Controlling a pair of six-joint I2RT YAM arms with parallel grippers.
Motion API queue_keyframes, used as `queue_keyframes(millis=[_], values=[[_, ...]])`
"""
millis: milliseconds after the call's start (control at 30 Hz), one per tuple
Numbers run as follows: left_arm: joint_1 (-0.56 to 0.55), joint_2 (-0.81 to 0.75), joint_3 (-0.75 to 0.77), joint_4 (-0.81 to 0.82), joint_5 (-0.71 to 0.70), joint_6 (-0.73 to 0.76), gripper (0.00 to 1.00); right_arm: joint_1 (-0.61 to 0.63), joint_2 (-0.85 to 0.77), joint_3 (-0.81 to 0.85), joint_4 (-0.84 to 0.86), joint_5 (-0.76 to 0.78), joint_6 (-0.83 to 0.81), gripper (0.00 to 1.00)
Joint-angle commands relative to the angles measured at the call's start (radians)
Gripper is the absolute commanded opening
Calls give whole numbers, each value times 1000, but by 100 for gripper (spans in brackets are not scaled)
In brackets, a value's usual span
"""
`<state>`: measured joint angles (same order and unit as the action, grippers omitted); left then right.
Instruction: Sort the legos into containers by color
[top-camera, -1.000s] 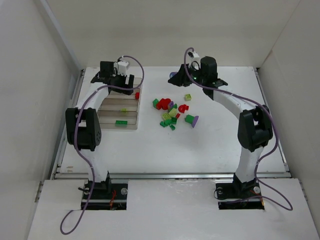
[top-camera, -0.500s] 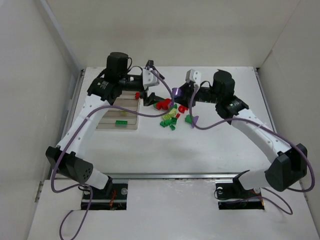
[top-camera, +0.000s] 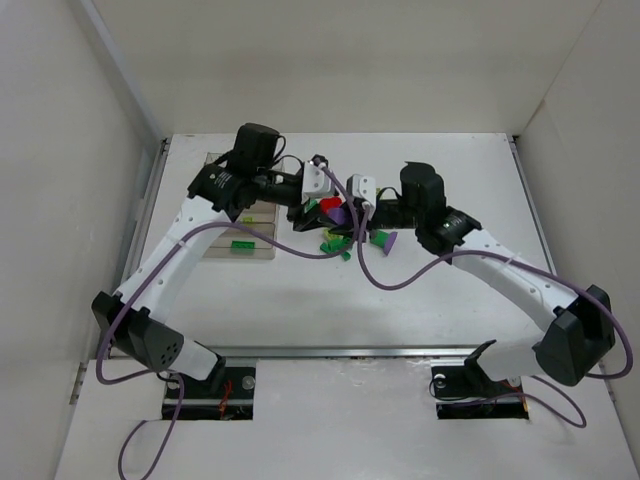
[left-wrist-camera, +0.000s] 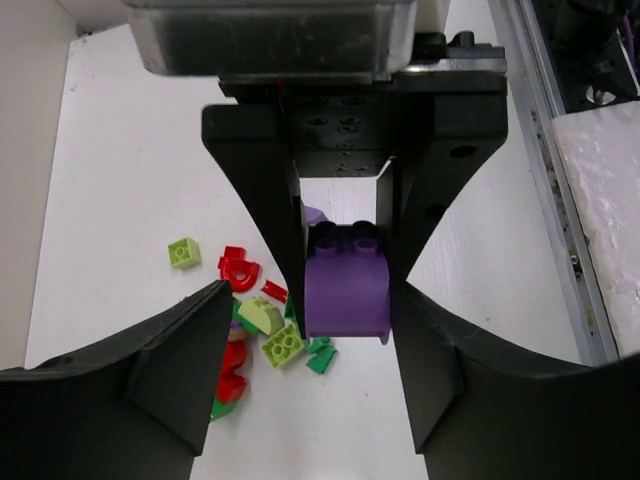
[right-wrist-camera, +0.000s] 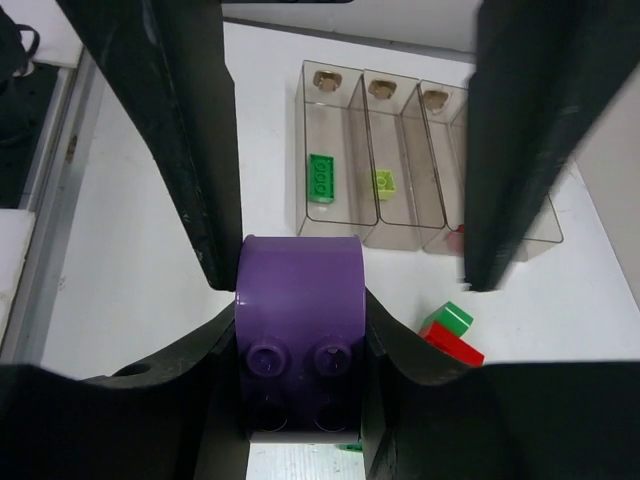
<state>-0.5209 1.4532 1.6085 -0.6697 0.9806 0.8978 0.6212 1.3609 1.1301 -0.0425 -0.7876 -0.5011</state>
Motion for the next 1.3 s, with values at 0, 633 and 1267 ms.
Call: queue_keyframes(millis=[0, 633, 1267], values=[[-17, -54, -27, -77, -28, 59, 58, 23, -45, 8, 23, 27, -27, 0], [-36, -131, -114, 88, -83, -82, 56, 32, -68, -1, 23, 41, -27, 0], [31, -111, -176, 293, -158, -366, 0, 32, 12, 60, 23, 170, 70, 100]])
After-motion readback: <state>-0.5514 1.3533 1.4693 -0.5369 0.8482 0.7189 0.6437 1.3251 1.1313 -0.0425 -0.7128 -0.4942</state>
